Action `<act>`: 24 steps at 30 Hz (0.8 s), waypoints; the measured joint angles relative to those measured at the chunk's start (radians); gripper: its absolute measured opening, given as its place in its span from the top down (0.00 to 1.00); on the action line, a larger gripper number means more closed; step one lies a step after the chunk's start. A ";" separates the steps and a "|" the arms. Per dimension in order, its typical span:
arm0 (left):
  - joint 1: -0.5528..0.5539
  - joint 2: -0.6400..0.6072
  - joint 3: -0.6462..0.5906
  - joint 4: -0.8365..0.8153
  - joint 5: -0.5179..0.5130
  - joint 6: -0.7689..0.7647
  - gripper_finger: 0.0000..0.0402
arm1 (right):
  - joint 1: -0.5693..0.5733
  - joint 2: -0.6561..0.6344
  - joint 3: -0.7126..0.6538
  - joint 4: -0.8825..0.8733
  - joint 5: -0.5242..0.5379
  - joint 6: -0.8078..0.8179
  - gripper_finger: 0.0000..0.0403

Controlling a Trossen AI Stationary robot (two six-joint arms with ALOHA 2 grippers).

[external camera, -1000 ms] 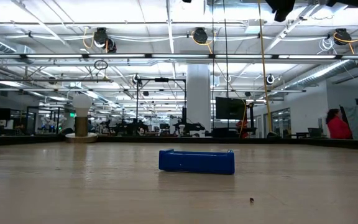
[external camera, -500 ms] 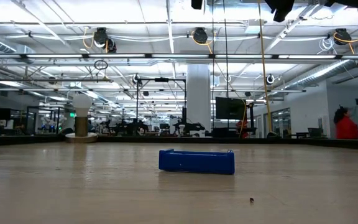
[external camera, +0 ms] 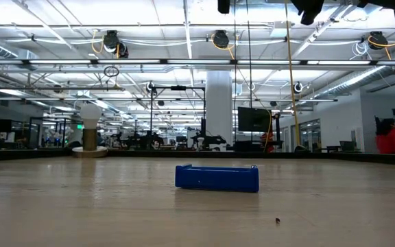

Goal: Pick & Place Office items
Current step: Put the red charger adapter into the gray bin

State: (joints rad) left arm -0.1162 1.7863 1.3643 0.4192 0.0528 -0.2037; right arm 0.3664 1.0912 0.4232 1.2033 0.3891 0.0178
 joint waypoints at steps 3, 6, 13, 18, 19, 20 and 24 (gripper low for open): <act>0.000 0.000 0.000 0.004 0.002 0.007 0.72 | 0.000 0.000 0.000 -0.003 0.001 0.004 0.11; 0.000 0.000 0.000 0.005 0.002 0.008 0.72 | 0.000 0.000 0.000 -0.002 0.001 0.004 0.11; 0.001 0.000 0.000 0.005 0.029 0.005 0.72 | 0.000 0.004 0.000 0.000 0.000 0.004 0.11; 0.000 0.000 0.000 0.004 0.031 0.008 0.72 | 0.000 0.041 0.000 0.049 0.000 0.004 0.11; 0.000 0.000 0.000 0.004 0.034 0.007 0.72 | 0.000 0.052 0.000 0.064 0.000 0.003 0.11; 0.000 0.000 0.000 0.004 0.035 0.007 0.72 | 0.000 0.062 0.000 0.081 0.000 0.003 0.11; 0.000 -0.001 0.000 0.001 0.037 -0.005 0.72 | 0.000 0.091 0.000 0.126 0.001 -0.001 0.11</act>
State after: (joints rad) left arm -0.1162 1.7851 1.3643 0.4199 0.0898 -0.2088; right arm 0.3664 1.1824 0.4232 1.3297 0.3897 0.0170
